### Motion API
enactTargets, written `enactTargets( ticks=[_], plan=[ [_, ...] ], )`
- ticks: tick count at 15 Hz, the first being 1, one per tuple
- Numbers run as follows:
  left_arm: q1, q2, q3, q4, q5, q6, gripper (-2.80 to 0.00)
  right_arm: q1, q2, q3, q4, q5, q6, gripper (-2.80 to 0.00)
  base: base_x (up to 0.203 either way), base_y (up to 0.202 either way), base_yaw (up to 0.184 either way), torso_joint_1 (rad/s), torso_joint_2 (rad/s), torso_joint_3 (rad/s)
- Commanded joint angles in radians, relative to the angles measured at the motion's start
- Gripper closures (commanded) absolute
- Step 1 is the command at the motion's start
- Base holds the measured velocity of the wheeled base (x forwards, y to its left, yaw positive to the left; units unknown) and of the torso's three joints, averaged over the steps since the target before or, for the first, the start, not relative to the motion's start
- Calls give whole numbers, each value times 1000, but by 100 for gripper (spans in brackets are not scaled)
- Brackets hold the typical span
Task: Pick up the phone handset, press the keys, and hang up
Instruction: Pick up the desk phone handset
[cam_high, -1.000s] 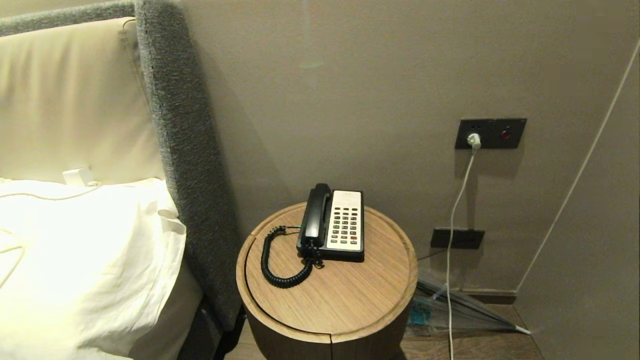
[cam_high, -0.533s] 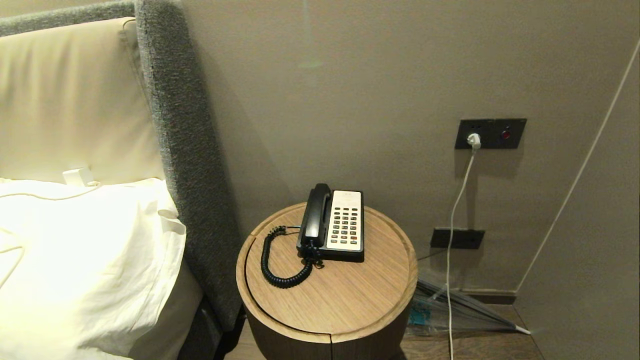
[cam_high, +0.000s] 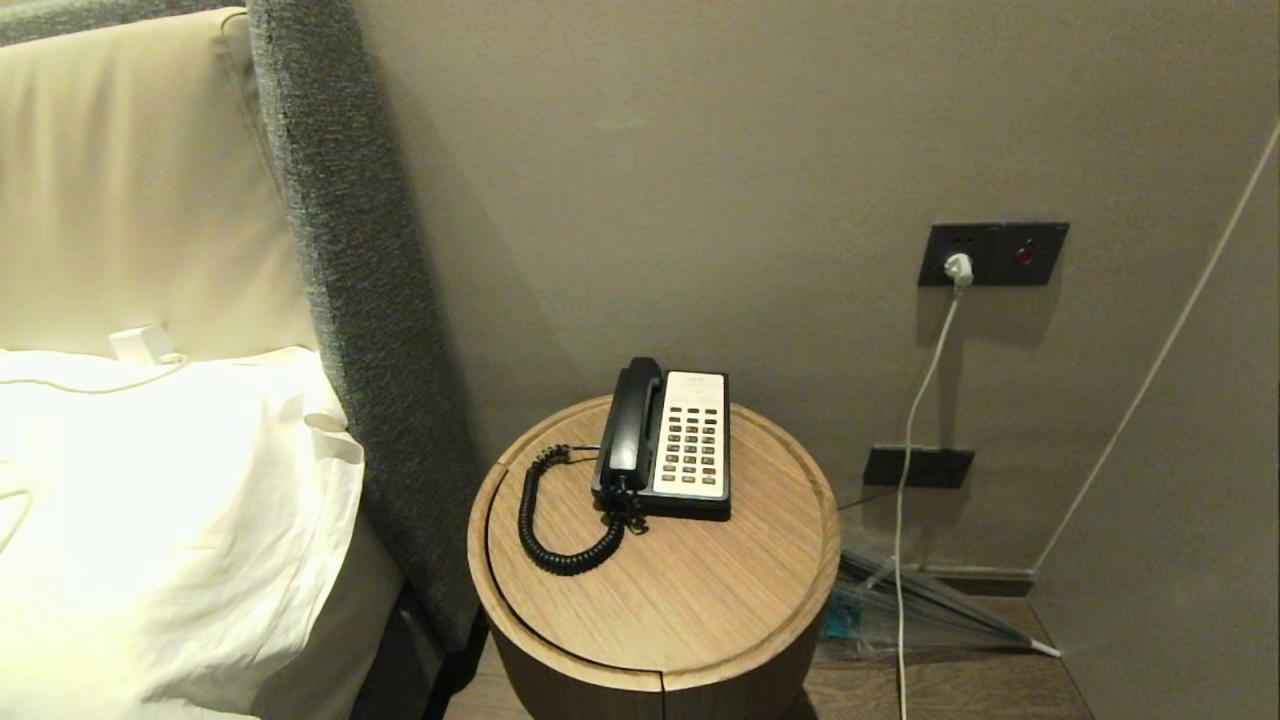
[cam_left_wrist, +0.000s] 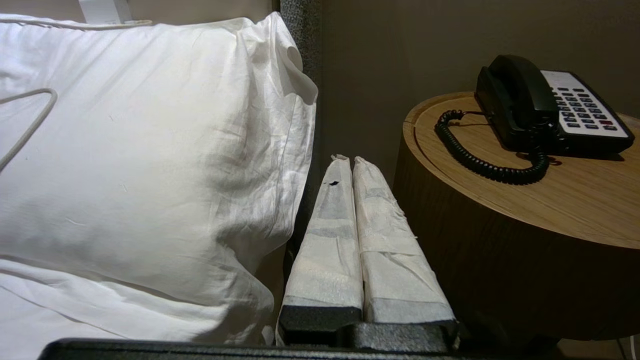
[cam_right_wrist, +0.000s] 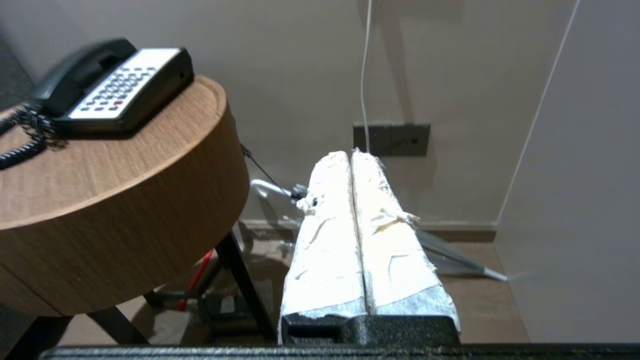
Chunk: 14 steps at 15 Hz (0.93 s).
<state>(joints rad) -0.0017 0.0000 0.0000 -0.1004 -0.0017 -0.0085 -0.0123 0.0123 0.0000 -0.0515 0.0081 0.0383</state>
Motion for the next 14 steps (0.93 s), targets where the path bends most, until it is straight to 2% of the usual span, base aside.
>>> enactTargets(
  ticks=[1,14],
  plan=[
    [0,0,40,-1,0,-1,0,0,1,20,-1,0,0,0,0,0,0,6,-2,-178],
    [-1,0,40,-1,0,-2,0,0,1,20,-1,0,0,0,0,0,0,2,3,-197]
  ],
)
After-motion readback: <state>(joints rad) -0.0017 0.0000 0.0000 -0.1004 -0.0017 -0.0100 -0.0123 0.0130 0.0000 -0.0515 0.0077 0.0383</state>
